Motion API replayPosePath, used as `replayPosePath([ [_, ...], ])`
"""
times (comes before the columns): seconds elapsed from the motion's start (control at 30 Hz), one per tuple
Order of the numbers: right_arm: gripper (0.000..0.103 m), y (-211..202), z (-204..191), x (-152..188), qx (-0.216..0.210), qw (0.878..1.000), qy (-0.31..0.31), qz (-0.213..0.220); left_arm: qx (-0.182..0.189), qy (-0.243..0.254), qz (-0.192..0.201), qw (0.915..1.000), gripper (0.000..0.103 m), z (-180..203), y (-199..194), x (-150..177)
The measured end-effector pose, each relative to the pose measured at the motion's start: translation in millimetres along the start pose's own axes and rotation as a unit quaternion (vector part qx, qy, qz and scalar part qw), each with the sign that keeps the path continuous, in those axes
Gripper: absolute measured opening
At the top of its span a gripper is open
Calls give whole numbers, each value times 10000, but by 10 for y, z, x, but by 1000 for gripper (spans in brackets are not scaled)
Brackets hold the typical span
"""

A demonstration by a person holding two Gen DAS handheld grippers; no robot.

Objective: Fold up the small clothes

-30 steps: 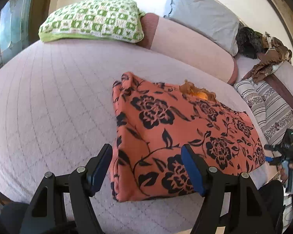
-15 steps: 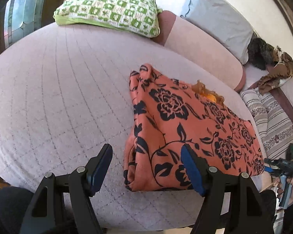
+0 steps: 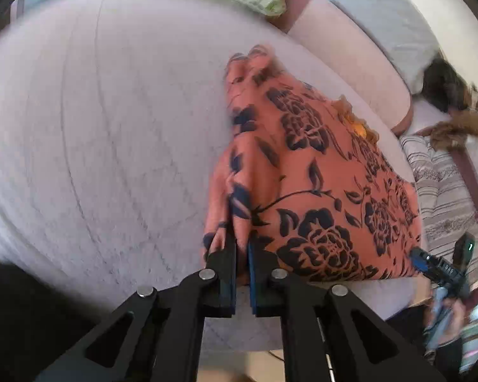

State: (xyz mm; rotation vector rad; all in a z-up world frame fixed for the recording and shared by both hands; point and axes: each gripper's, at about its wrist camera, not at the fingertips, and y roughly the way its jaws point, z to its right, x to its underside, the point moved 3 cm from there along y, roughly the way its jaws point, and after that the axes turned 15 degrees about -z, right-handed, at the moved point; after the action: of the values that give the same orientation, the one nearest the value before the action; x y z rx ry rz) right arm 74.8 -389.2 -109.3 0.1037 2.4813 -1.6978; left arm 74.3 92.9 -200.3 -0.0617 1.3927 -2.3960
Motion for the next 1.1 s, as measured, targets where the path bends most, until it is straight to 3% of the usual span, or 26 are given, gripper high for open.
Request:
replayPosePath([
  [0.1, 87, -50, -21, 15, -119, 9999, -64, 25, -143, 148, 215, 9996, 22, 145, -227, -54],
  [0.17, 87, -30, 21, 22, -251, 9996, -90, 23, -353, 454, 532, 9969, 60, 293, -401, -162],
  [0.23, 87, -25, 55, 11, -402, 9992, -30, 63, -514, 626, 871, 9929, 70, 392, -510, -350],
  [0.33, 87, -47, 112, 32, -522, 9986, 41, 112, -699, 822, 874, 9903, 69, 472, -386, -868],
  [0.43, 88, -25, 33, 23, -545, 9984, -6, 117, -449, 634, 441, 9960, 64, 396, -78, -1399],
  [0.53, 88, -45, 51, 38, -599, 9981, -58, 126, -280, 326, -85, 9990, 41, 258, 257, -1734],
  [0.57, 88, -54, 67, 43, -639, 9978, -59, 133, -255, 244, -106, 9993, 26, 222, 315, -1811],
  [0.6, 88, -58, 74, 48, -671, 9976, -50, 137, -253, 302, -54, 9992, 18, 229, 315, -1838],
  [0.67, 88, -67, 91, 50, -731, 9972, -30, 136, -437, 564, 185, 9973, 12, 268, 296, -1835],
  [0.7, 88, -62, 94, 47, -741, 9972, -27, 132, -596, 705, 191, 9955, 13, 228, 381, -1826],
  [0.8, 91, -46, 80, 24, -767, 9970, -18, 82, -316, 561, 284, 9975, 16, 123, 362, -1784],
  [0.9, 91, -51, 73, 15, -743, 9972, -26, 37, -839, 785, 353, 9928, 27, 242, 270, -1690],
  [0.97, 91, -124, 40, -25, -764, 9970, 108, -3, -931, 982, 441, 9898, 34, 379, 166, -1571],
  [1.1, 91, -410, -129, -156, -1103, 9927, -4, 480, -1151, 1321, 872, 9807, 58, 628, -112, -1215],
])
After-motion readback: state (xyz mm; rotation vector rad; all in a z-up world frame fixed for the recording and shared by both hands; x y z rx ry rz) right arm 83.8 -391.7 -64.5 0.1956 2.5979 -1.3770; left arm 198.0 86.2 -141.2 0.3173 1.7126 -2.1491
